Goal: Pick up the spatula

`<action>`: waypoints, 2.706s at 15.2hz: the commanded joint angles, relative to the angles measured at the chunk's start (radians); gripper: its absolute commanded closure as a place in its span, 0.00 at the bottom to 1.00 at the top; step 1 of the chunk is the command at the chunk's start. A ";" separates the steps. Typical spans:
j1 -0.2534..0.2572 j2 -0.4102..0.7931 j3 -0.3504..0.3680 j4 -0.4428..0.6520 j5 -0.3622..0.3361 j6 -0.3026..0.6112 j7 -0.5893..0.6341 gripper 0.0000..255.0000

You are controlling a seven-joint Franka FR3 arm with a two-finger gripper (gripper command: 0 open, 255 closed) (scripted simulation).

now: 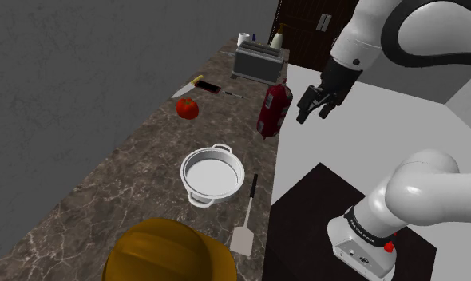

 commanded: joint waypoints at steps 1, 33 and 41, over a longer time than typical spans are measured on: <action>0.002 -0.029 0.056 -0.066 0.041 0.042 0.090 0.00; -0.431 0.625 1.134 -0.177 0.316 0.890 1.106 1.00; -0.436 0.628 1.137 -0.177 0.314 0.893 1.107 1.00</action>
